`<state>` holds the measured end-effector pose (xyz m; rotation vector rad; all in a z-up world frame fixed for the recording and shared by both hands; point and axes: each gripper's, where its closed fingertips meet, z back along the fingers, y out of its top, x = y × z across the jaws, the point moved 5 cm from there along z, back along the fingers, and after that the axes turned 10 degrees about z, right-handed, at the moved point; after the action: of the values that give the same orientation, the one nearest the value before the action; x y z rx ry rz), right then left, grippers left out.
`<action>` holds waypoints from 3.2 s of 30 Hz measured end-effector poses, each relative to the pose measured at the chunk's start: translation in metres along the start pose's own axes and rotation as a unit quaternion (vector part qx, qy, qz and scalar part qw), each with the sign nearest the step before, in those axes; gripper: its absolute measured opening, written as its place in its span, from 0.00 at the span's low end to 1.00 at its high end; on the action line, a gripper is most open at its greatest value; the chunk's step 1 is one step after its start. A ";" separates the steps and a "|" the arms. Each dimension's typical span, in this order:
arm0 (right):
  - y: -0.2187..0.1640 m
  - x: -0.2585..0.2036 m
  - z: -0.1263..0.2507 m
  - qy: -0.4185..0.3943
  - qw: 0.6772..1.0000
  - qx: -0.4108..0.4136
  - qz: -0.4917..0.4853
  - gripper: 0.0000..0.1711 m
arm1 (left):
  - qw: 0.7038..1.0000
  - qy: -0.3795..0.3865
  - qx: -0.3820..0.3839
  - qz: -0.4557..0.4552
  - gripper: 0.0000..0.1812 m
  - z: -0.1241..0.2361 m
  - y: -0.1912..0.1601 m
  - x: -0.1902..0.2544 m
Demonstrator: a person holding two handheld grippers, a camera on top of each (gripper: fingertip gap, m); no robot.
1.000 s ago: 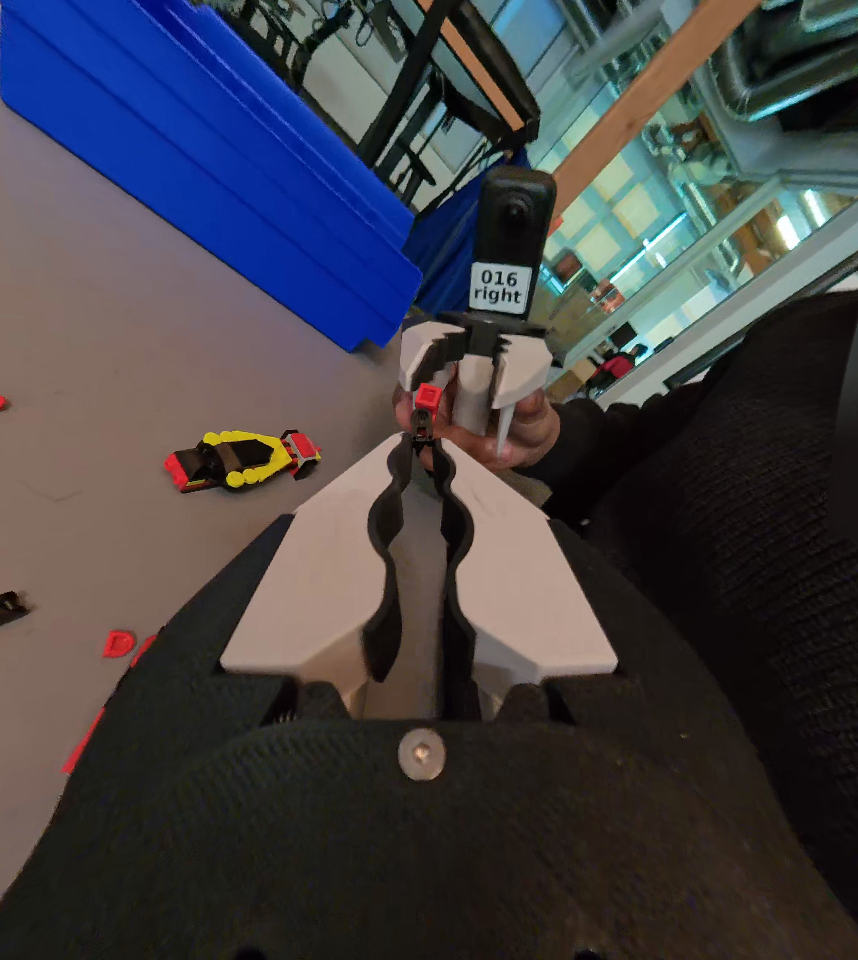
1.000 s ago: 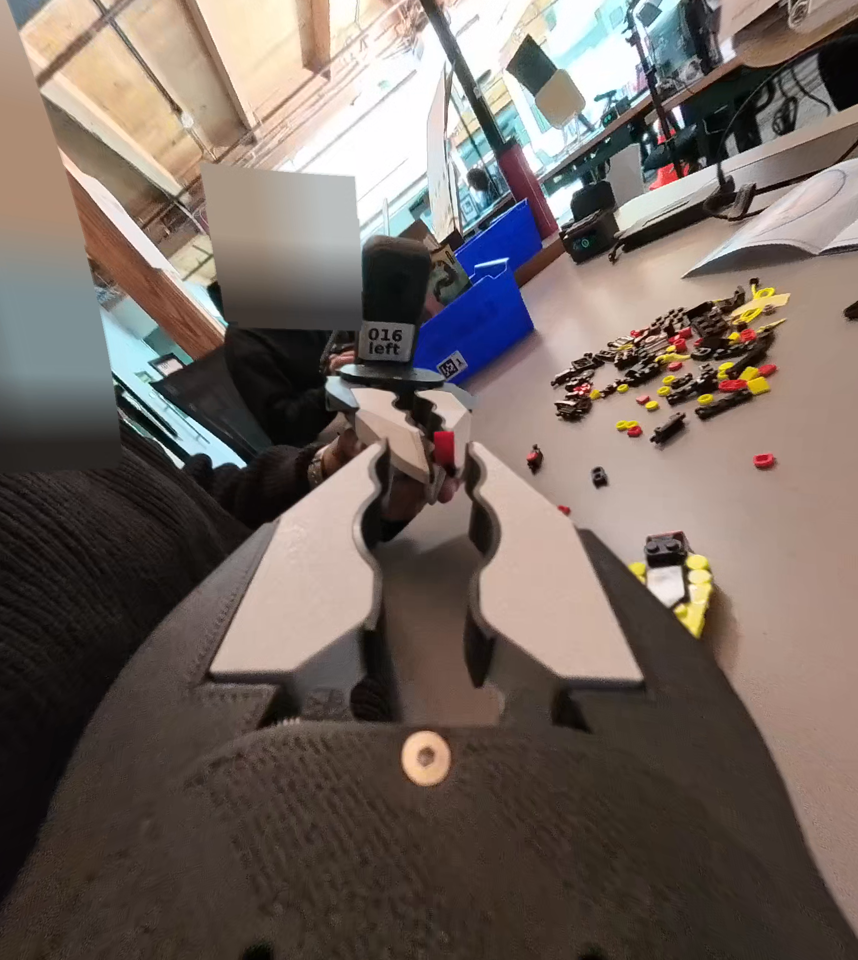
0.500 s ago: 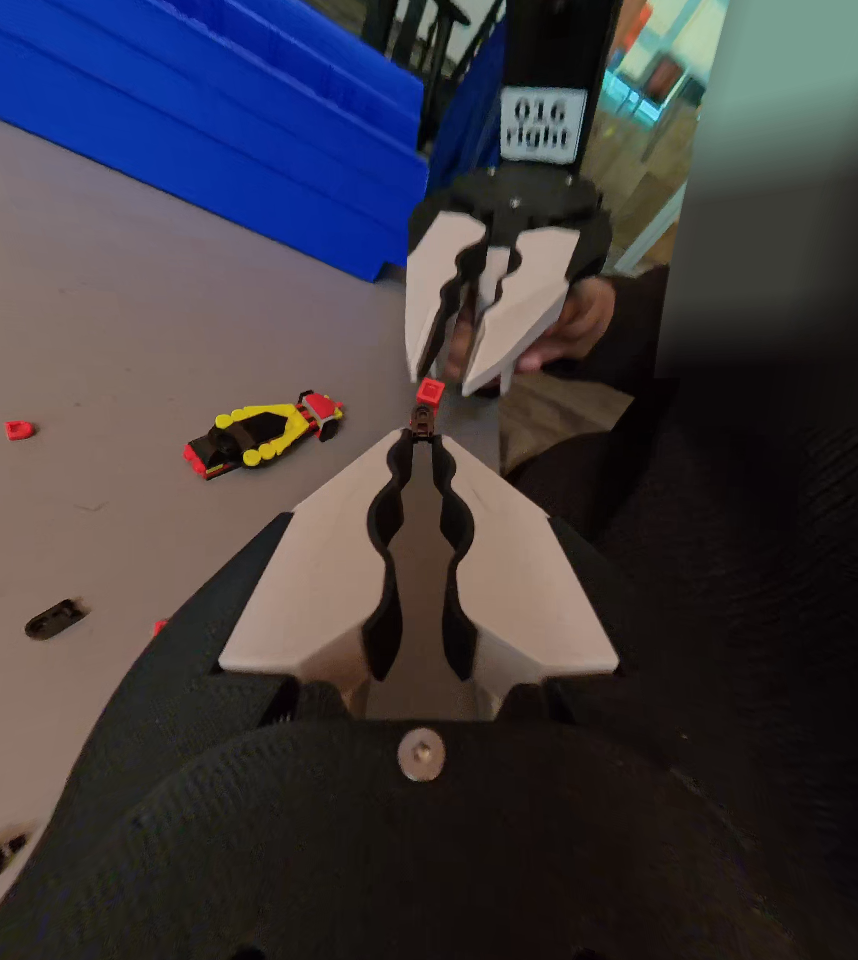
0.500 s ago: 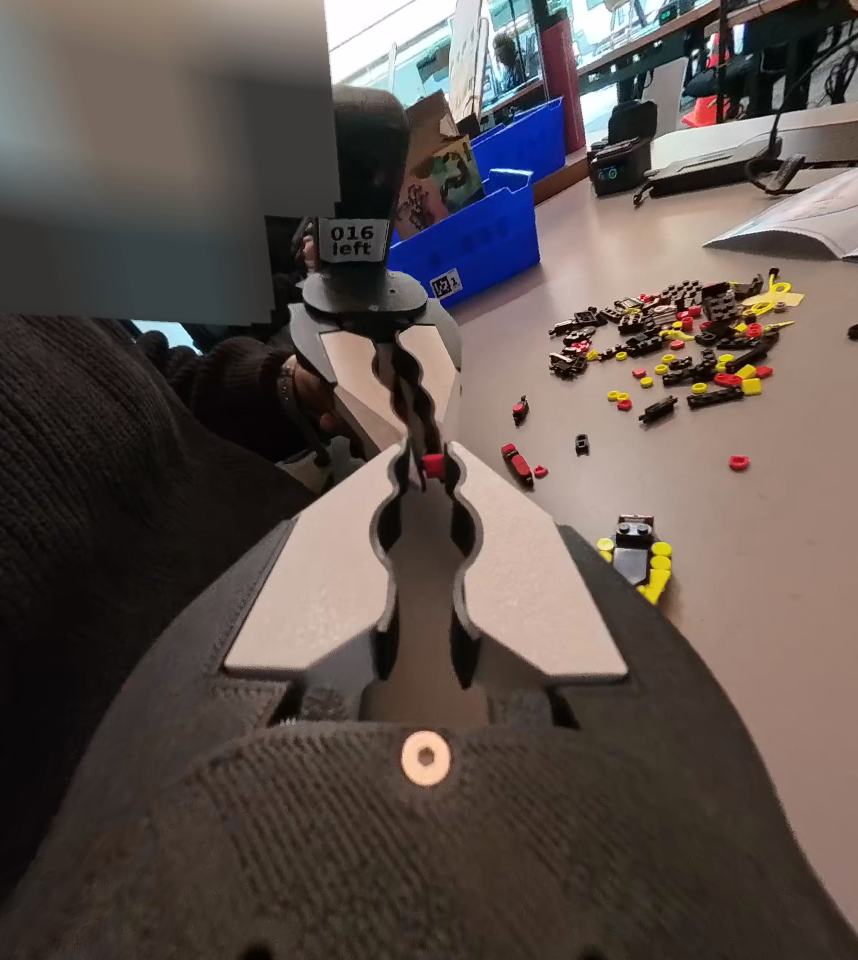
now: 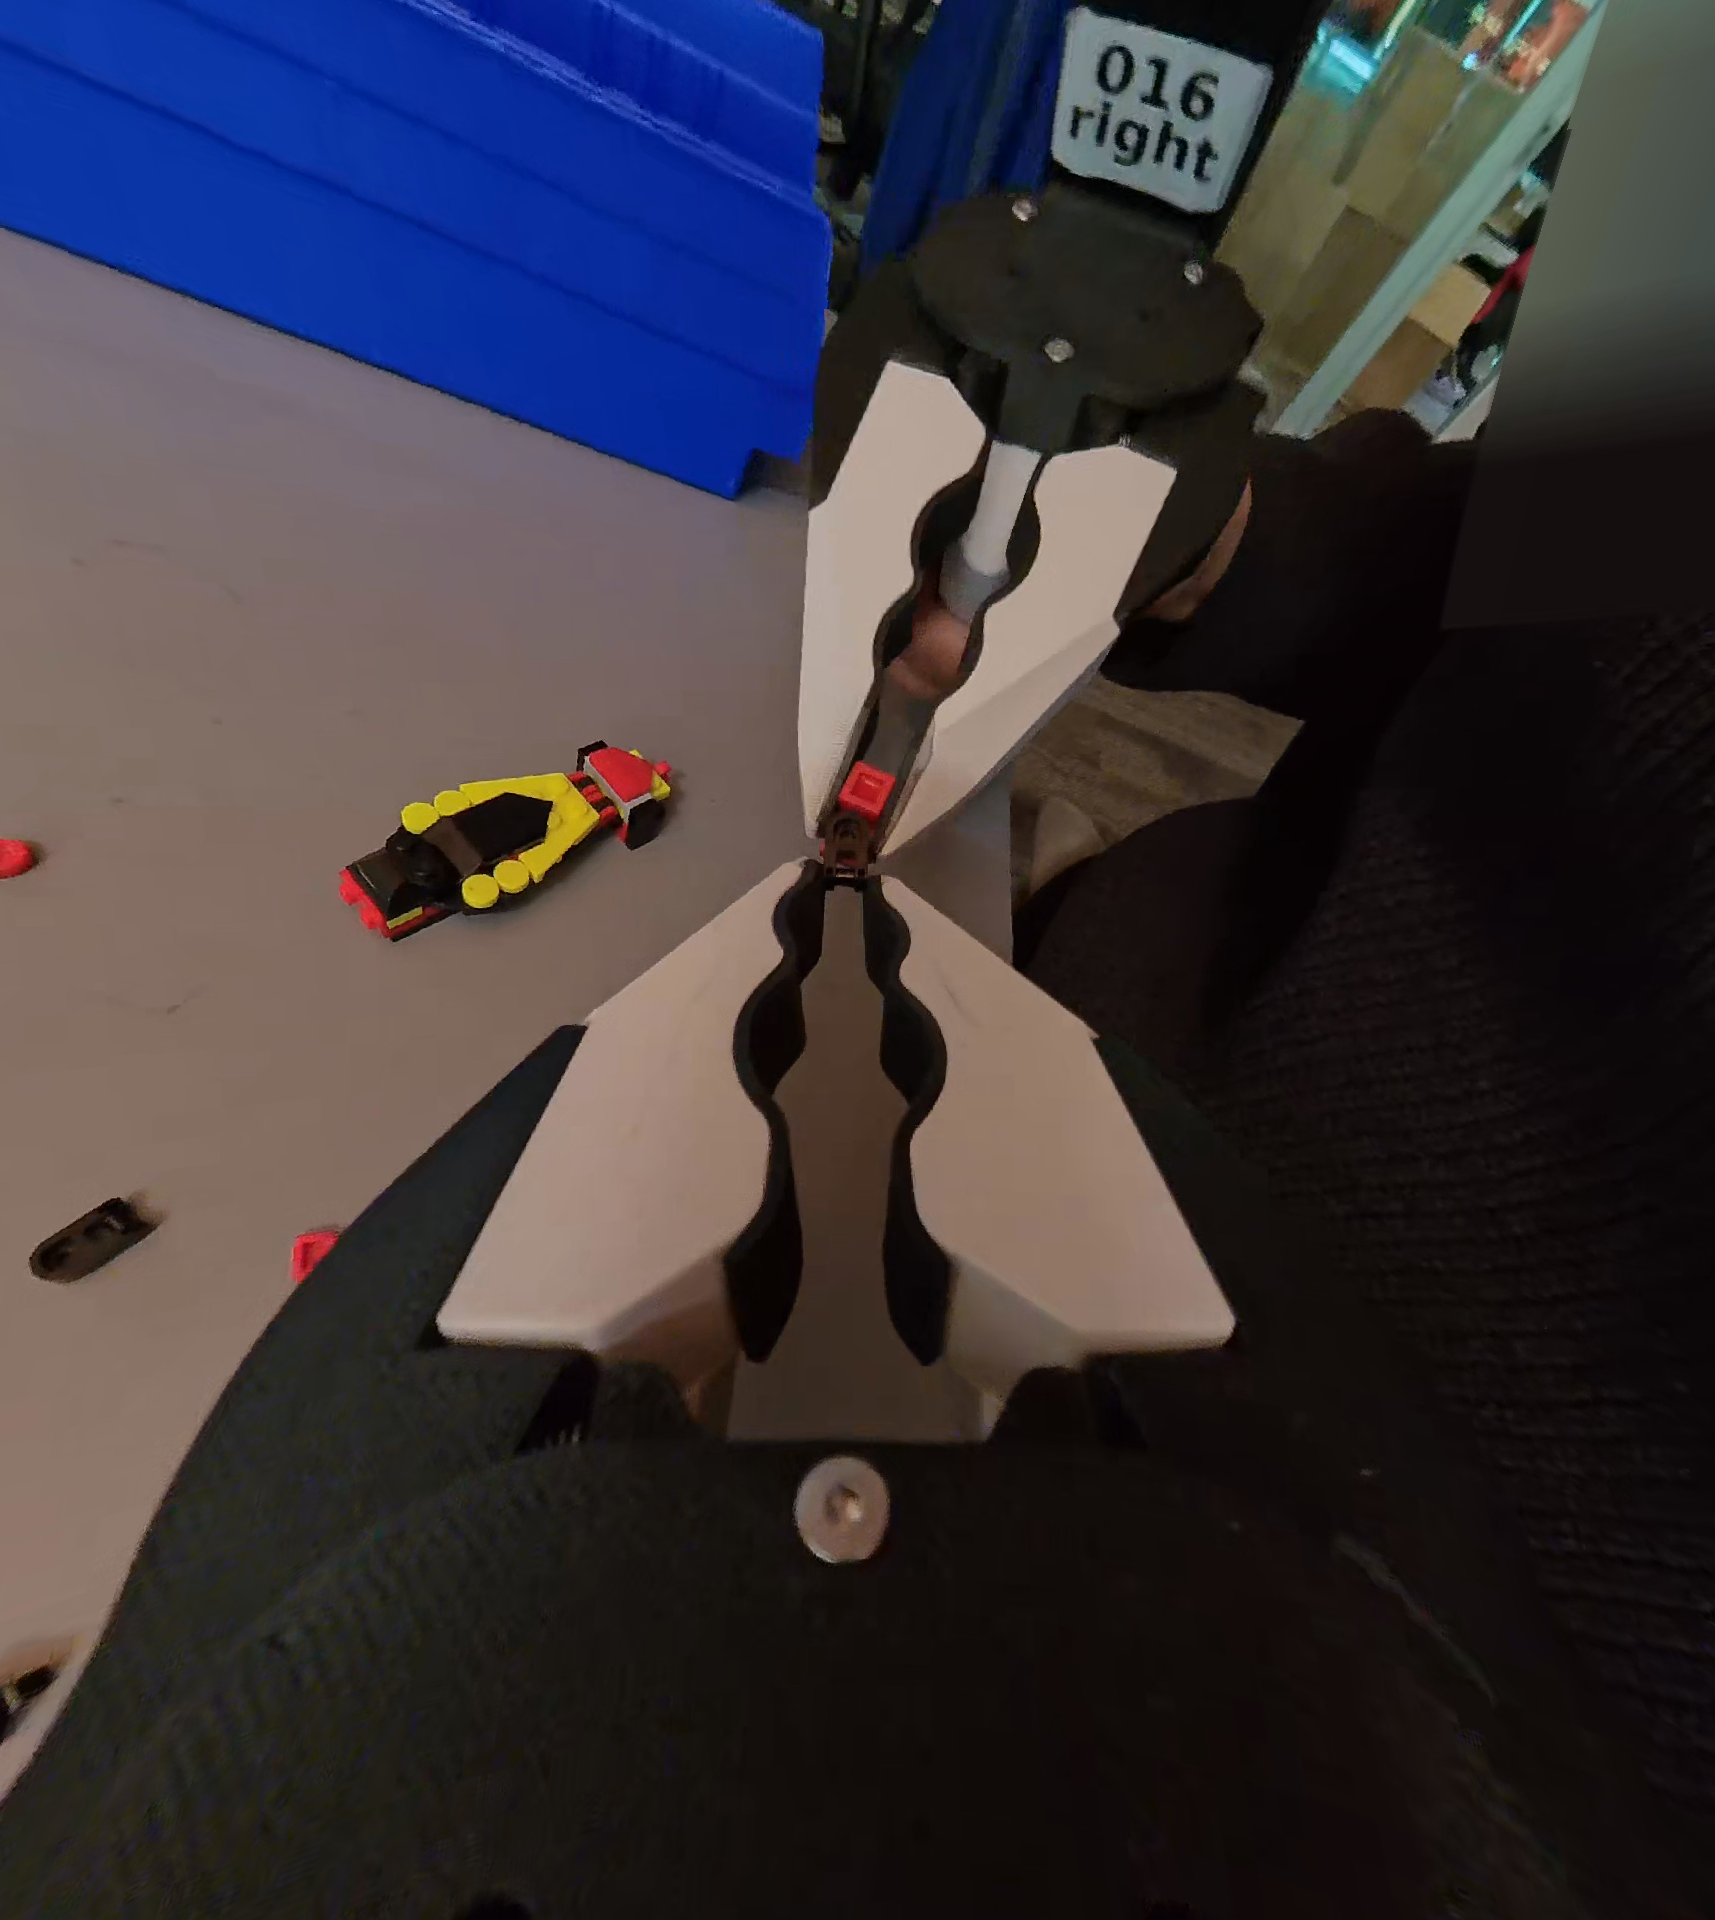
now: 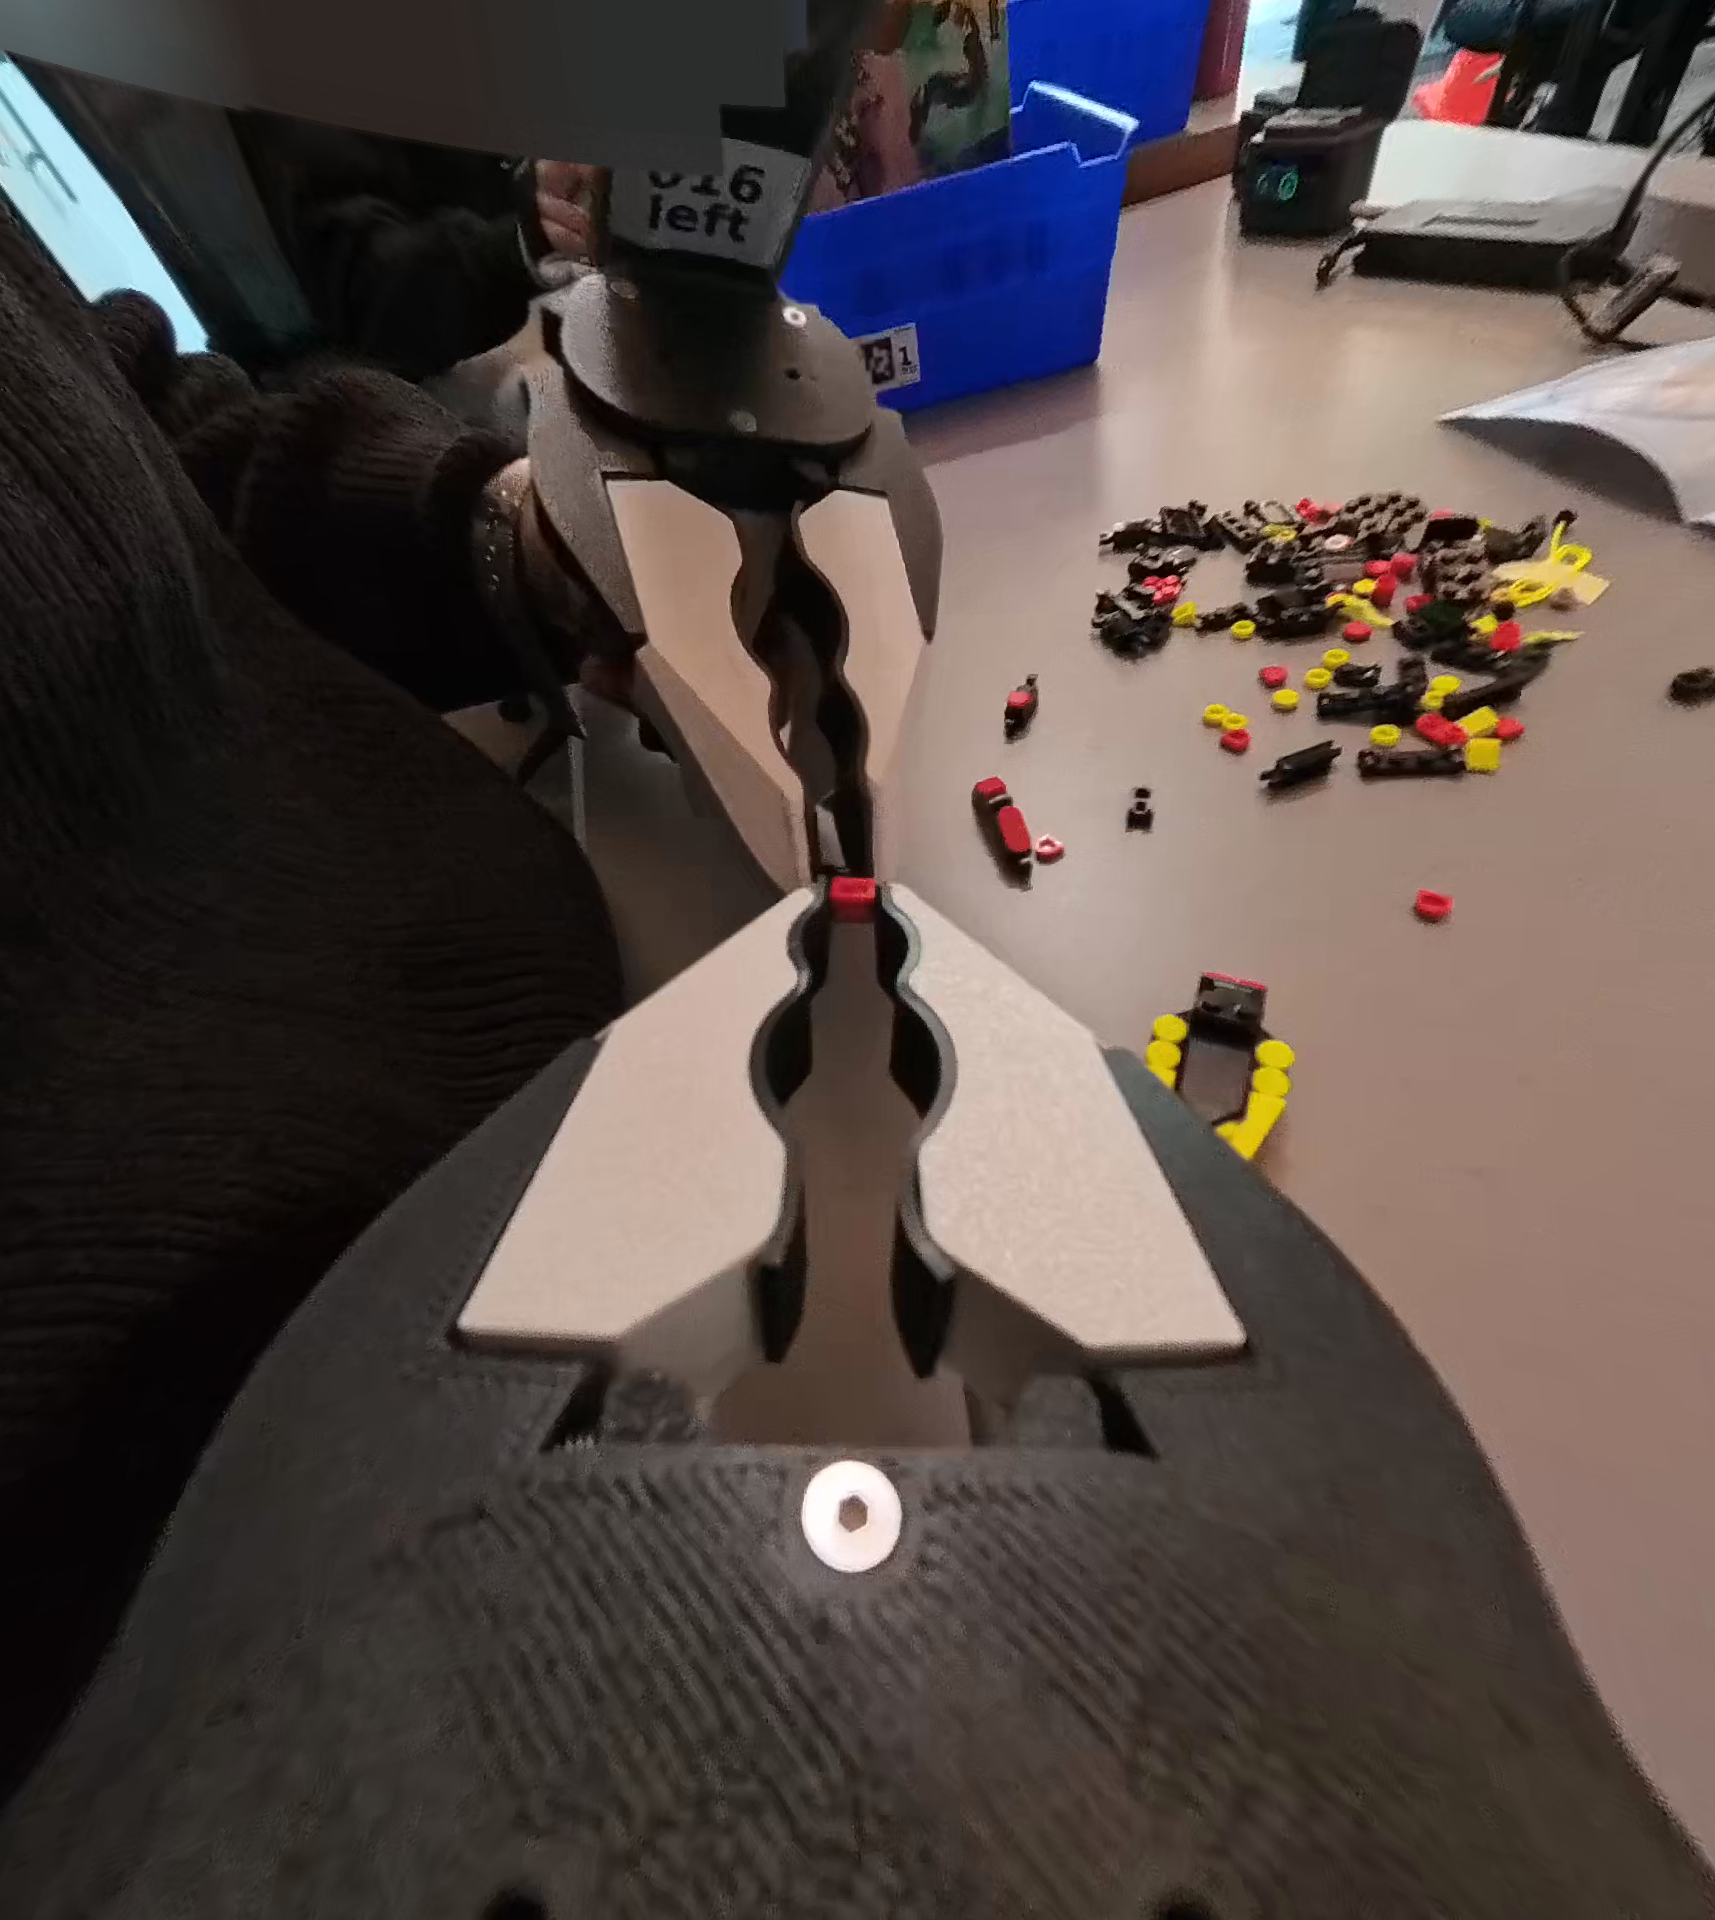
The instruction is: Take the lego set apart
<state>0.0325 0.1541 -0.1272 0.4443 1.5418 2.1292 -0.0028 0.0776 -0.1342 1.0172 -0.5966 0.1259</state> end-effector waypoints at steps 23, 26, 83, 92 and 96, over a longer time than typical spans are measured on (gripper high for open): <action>0.030 -0.007 0.014 -0.111 0.964 0.065 0.232 0.04 | 0.877 -0.278 0.110 0.377 0.04 0.012 0.021 0.001; 0.029 -0.009 0.013 -0.106 0.964 0.065 0.233 0.04 | 0.880 -0.275 0.108 0.372 0.04 0.011 0.020 0.002; 0.026 -0.002 0.015 0.085 0.976 0.151 -0.129 0.05 | 0.975 -0.153 0.125 0.106 0.02 0.019 0.025 0.017; 0.022 -0.003 0.012 0.118 0.966 0.119 -0.197 0.05 | 0.984 -0.129 0.098 0.068 0.02 0.019 0.020 0.020; 0.016 -0.002 0.010 0.115 0.963 0.114 -0.215 0.05 | 0.987 -0.129 0.084 0.055 0.02 0.019 0.018 0.022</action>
<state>0.0362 0.1572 -0.1084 -0.0720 1.8278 1.7208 0.0012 0.0680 -0.1018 1.1740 -0.8897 0.1442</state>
